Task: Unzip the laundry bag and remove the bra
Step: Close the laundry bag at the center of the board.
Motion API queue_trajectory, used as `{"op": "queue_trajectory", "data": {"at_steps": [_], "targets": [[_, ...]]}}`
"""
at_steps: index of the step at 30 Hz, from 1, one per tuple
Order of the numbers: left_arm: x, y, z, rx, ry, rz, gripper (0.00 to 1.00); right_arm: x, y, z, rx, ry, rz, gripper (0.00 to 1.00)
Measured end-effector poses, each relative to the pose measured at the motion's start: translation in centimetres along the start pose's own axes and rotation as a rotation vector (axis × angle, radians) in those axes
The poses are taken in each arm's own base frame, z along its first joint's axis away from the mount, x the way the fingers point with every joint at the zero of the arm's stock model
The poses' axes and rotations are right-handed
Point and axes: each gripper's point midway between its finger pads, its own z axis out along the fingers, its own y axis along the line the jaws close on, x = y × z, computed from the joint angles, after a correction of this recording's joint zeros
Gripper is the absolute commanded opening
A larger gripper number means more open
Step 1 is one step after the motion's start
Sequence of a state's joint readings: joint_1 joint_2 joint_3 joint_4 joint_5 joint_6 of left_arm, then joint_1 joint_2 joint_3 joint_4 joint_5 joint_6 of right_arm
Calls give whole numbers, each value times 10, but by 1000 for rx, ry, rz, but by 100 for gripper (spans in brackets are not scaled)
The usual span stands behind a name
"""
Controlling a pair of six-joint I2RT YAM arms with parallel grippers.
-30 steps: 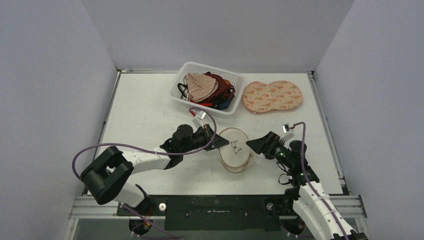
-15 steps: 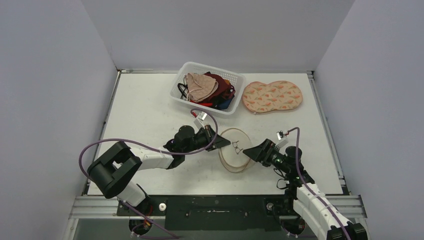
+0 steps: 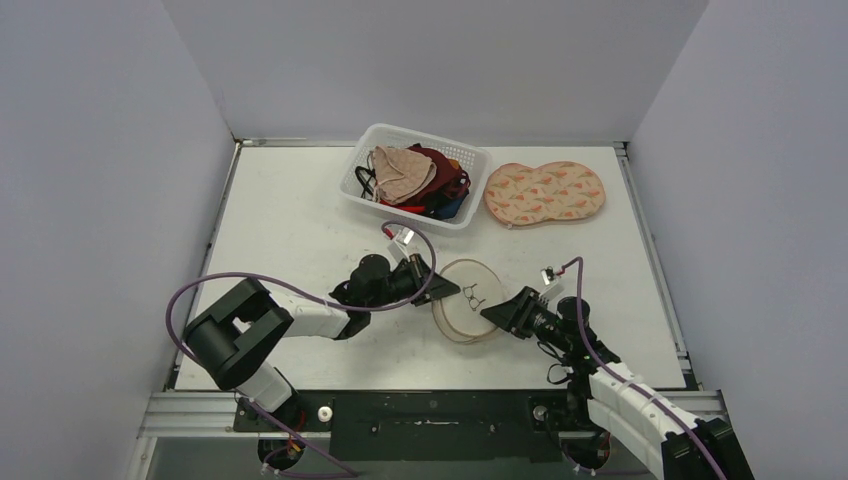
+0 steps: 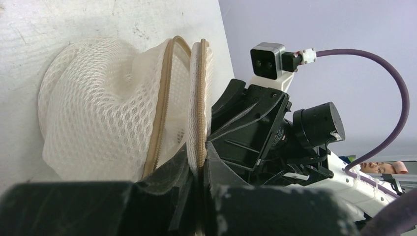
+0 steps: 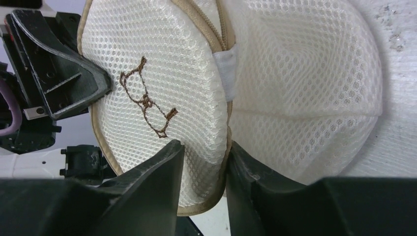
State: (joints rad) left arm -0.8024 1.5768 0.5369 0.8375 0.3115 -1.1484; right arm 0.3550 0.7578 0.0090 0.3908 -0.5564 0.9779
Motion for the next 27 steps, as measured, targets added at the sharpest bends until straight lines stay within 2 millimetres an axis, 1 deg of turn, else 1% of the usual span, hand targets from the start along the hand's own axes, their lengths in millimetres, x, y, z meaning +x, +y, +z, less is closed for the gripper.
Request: {"op": "queue_trajectory", "data": {"at_steps": [2, 7, 8, 9, 12, 15, 17, 18, 19, 20, 21, 24, 27], "targets": [[1, 1, -1, -1, 0, 0, 0, -2, -1, 0, 5, -13, -4, 23], [4, 7, -3, -13, 5, 0, 0, -4, -2, 0, 11, -21, -19, 6], [4, 8, -3, -19, 7, 2, 1, -4, -3, 0, 13, -22, -22, 5], [5, 10, -4, -26, 5, 3, 7, -4, -3, 1, 14, -23, -25, 5], [5, 14, -7, -56, 9, 17, 34, -4, -5, 1, 25, -19, -32, 5], [3, 13, -14, -86, 6, 53, 55, -6, -7, 1, 46, -20, -47, 5], [-1, 7, -20, -103, -2, 86, 69, -7, -8, 1, 59, -18, -59, 5], [-4, 3, -24, -113, -7, 108, 78, -8, -8, 1, 64, -17, -63, 5], [-7, -1, -26, -117, -13, 125, 89, -8, -9, 1, 69, -15, -67, 5], [-11, -6, -30, -128, -21, 155, 96, -7, -10, 1, 75, -11, -72, 5], [-15, -11, -34, -139, -32, 183, 97, -7, -11, 0, 80, -9, -76, 5], [-30, -21, -46, -177, -73, 266, 96, -6, -15, 0, 99, 0, -87, 5], [-41, -20, -53, -240, -94, 347, 96, -4, -18, -1, 114, 10, -92, 5]]}}
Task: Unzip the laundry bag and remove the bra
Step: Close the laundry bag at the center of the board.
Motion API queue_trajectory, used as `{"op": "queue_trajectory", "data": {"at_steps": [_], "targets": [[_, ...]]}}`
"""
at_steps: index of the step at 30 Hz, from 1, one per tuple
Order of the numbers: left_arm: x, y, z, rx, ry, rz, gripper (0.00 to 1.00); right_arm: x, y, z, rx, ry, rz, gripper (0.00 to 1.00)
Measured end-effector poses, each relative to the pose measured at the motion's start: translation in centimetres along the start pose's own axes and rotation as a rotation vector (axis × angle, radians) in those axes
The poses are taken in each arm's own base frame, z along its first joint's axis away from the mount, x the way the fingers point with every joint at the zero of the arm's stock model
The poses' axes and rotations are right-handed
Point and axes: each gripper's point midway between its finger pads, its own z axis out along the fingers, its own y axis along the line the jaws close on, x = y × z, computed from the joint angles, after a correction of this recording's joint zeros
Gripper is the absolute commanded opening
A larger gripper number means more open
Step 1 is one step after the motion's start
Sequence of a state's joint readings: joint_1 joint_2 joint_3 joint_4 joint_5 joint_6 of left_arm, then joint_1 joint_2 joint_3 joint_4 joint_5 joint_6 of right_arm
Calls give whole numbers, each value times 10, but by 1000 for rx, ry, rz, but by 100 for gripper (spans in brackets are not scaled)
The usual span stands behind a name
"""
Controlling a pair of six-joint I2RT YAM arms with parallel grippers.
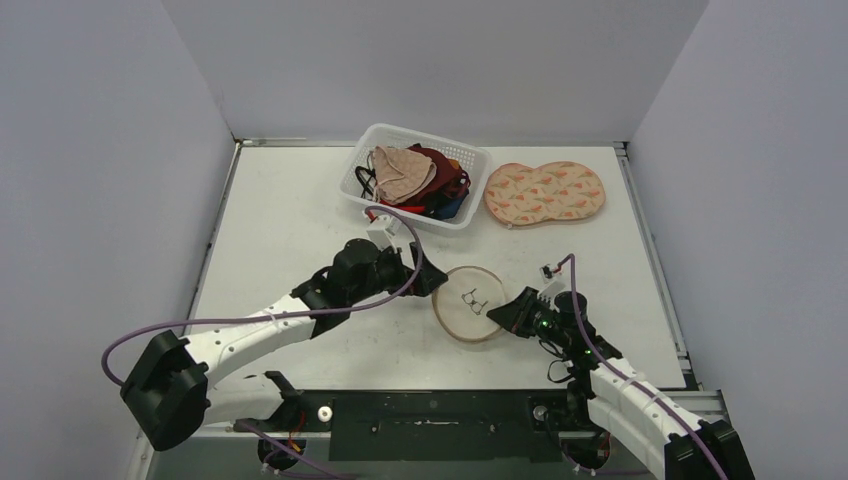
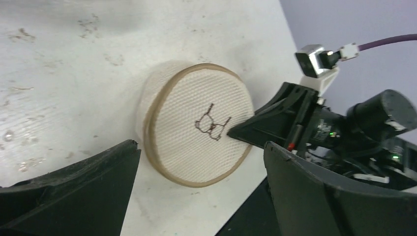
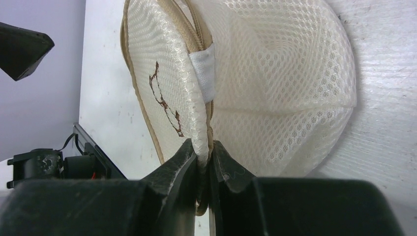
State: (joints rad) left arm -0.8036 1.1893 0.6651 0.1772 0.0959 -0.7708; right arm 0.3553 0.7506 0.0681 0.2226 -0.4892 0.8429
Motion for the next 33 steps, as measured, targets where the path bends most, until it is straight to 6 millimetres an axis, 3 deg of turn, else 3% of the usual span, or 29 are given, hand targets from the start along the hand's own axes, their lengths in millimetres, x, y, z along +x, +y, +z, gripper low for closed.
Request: {"op": "queue_trajectory", "data": {"at_steps": [3, 8, 12, 22, 26, 33], "targets": [[3, 15, 1, -71, 23, 66, 96, 0, -1, 0, 8, 4, -10, 5], [28, 44, 14, -161, 127, 117, 100, -3, 1, 0, 7, 3, -29, 5], [48, 62, 24, -197, 203, 132, 92, -3, 0, 1, 11, 10, -37, 5], [55, 60, 45, -143, 246, 191, 74, 6, 0, 1, 1, 54, -29, 5], [61, 62, 53, -117, 265, 211, 59, 9, 2, 0, -15, 71, -30, 5], [72, 62, 59, -72, 289, 206, 17, 13, 7, -1, -41, 94, -35, 5]]}}
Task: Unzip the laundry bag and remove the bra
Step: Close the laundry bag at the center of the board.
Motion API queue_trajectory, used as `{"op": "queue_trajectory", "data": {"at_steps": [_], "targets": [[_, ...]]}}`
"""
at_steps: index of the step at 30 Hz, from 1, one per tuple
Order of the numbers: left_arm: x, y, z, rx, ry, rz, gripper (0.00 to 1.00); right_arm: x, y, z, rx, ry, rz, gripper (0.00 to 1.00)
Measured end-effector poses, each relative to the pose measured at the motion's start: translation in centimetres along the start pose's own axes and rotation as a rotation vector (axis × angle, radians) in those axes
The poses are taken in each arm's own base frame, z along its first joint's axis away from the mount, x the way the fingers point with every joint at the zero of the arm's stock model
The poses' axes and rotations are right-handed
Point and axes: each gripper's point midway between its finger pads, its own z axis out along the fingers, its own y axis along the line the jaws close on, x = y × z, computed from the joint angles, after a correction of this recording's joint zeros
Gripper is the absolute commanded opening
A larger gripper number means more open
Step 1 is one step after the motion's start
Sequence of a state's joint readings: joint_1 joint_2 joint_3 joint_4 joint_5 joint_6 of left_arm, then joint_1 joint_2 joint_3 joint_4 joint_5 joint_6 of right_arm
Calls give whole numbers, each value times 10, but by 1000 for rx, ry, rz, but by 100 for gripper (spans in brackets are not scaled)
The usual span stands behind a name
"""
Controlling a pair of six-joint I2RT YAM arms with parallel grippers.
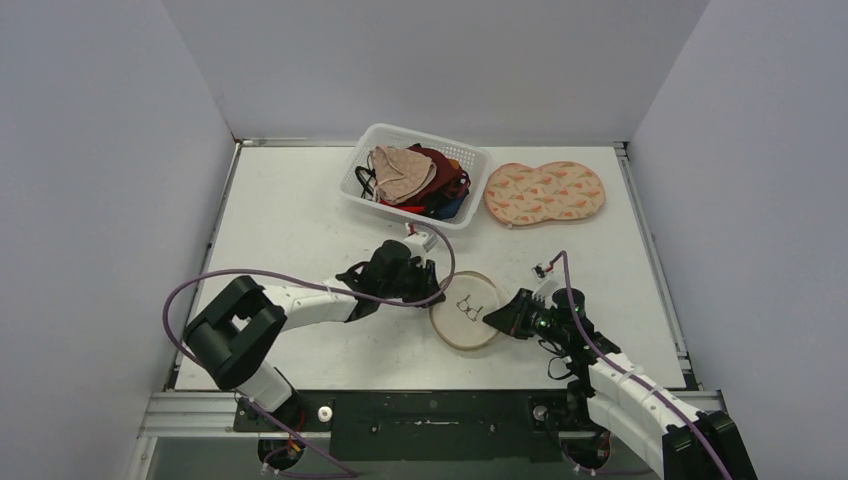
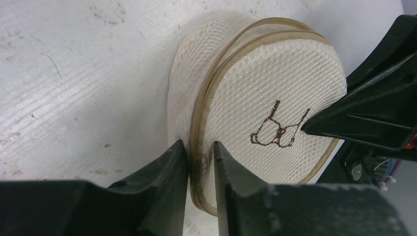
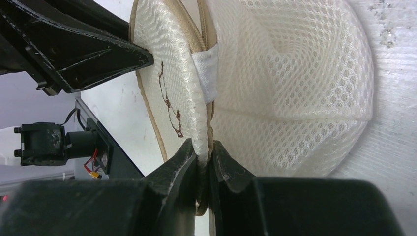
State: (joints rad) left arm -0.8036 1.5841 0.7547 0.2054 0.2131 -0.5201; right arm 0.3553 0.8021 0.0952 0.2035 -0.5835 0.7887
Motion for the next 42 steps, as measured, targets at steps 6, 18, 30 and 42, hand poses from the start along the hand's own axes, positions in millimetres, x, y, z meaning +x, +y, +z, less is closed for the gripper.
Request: {"op": "queue_trajectory", "data": {"at_steps": [6, 18, 30, 42], "targets": [[12, -4, -17, 35, -26, -47, 0, -3, 7, -2, -13, 12, -17, 5], [24, -34, -47, 61, -99, -233, 0, -9, 3, 0, 91, 86, -42, 6], [40, -10, -31, -81, -90, -313, 0, 4, -22, 13, 231, 141, -90, 15], [44, 13, -12, -227, -72, -312, 0, -14, -37, 12, 346, 51, -157, 70]]}}
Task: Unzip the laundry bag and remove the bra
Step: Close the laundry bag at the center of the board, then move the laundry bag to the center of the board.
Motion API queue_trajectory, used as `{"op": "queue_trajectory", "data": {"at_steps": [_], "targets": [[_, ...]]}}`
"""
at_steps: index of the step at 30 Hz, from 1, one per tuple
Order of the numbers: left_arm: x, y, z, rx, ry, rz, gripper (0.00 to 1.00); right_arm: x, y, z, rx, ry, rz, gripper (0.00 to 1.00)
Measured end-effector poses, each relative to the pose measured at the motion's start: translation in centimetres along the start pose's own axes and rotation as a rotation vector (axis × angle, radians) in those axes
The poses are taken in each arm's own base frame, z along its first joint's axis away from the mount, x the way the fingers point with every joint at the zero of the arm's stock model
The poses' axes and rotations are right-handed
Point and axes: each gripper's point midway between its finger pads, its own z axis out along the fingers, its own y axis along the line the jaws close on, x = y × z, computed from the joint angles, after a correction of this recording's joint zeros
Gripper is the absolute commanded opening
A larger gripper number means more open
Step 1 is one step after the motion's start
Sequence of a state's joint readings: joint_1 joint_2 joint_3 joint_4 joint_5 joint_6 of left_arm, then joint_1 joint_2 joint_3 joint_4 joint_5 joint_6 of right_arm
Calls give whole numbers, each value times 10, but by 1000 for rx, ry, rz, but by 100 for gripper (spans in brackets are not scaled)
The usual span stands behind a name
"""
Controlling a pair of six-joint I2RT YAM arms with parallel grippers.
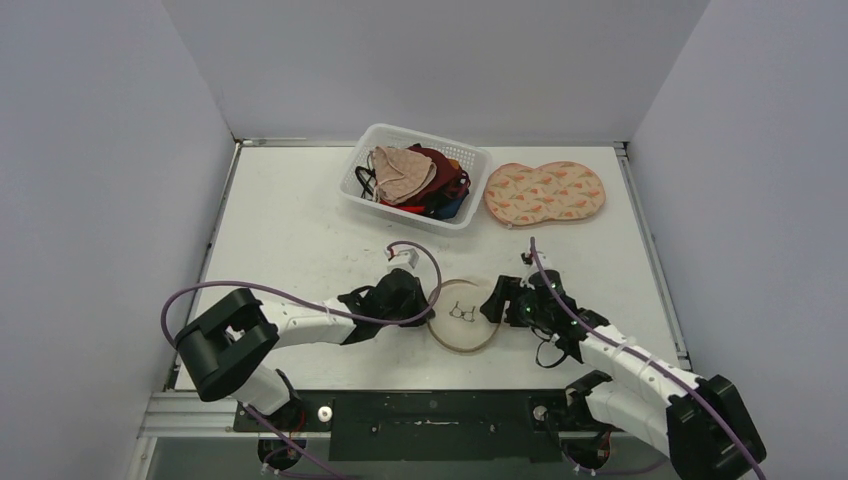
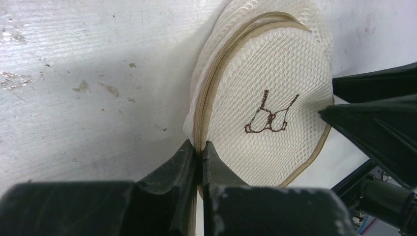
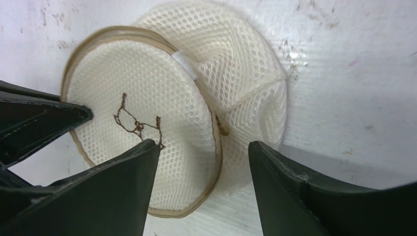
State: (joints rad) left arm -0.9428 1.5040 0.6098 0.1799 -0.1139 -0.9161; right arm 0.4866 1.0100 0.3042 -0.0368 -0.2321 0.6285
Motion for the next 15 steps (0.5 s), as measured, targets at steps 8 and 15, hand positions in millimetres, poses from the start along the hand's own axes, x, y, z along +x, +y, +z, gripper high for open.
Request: {"op": "queue_trajectory", "data": {"at_steps": [8, 15], "targets": [[-2, 3, 0, -38, -5, -2, 0, -50, 50, -38, -82, -180, -100, 50], [-1, -6, 1, -27, -3, 1, 0, -32, 76, -21, -215, -123, -96, 33]]}}
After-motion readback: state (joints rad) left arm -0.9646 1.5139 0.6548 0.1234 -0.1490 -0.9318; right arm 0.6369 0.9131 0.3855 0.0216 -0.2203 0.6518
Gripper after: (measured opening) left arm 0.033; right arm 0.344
